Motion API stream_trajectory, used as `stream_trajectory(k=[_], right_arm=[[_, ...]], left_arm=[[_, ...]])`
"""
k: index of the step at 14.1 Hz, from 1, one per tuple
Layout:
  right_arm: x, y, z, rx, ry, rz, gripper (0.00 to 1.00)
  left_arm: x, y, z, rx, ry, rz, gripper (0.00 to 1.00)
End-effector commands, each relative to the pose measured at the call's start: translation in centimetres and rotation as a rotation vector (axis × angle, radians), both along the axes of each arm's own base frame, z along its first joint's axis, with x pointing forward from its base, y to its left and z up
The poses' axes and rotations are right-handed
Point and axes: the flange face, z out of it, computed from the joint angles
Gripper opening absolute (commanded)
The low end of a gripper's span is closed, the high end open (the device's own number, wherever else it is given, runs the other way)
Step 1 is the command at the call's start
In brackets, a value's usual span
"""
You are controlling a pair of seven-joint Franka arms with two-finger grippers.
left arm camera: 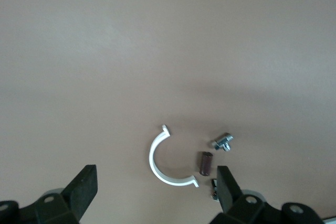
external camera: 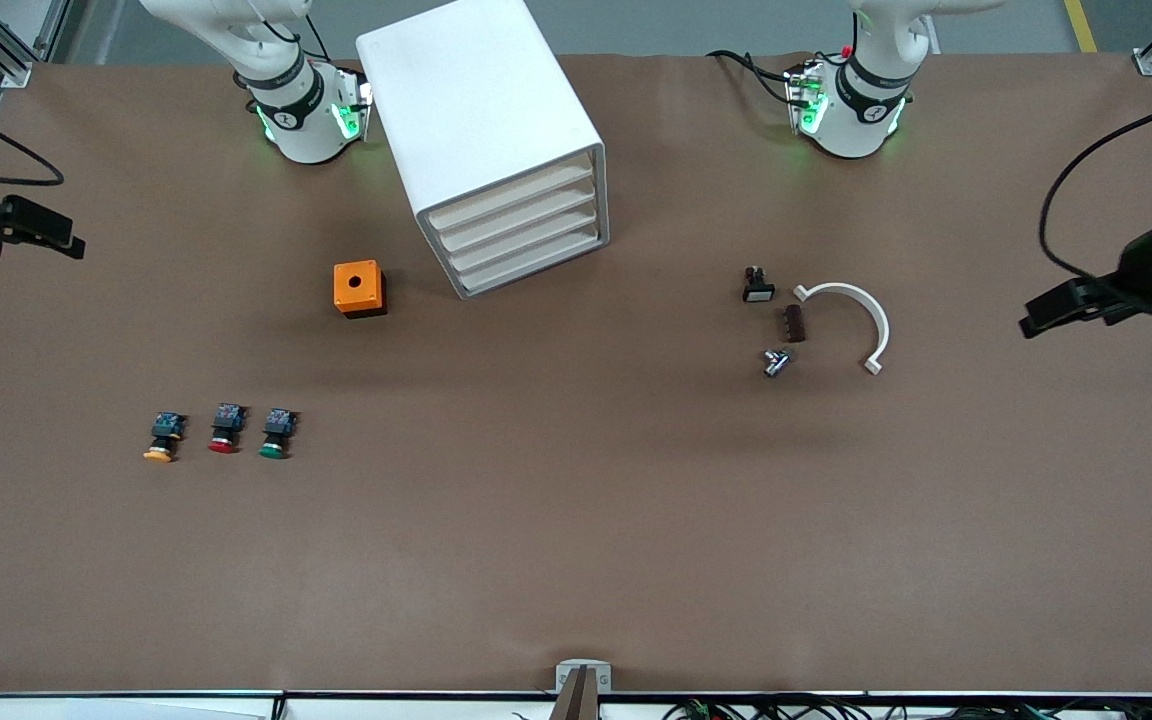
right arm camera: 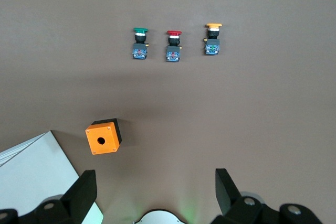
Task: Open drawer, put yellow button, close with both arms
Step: 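Move the left gripper to the drawer while the right gripper reaches the yellow button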
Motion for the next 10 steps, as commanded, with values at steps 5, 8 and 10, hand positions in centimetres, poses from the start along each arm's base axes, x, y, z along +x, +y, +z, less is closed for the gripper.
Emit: stream_trajectory(k=[5, 8, 10], right_arm=[[4.2, -4.5, -6.3, -0.036, 0.019, -0.059, 1.0], [5.1, -5.8, -9.8, -0.054, -0.019, -0.071, 1.0], [5.8, -6.6, -12.2, -0.062, -0.041, -0.081, 1.0]], left_arm=[[-1.0, -13.4, -3.7, 0.055, 0.177, 0.132, 1.0], [-3.1, -19.7, -5.6, 0.08, 0.275, 0.229, 1.0], [-4.1, -23.7, -7.5, 0.085, 0.335, 0.379, 1.0]])
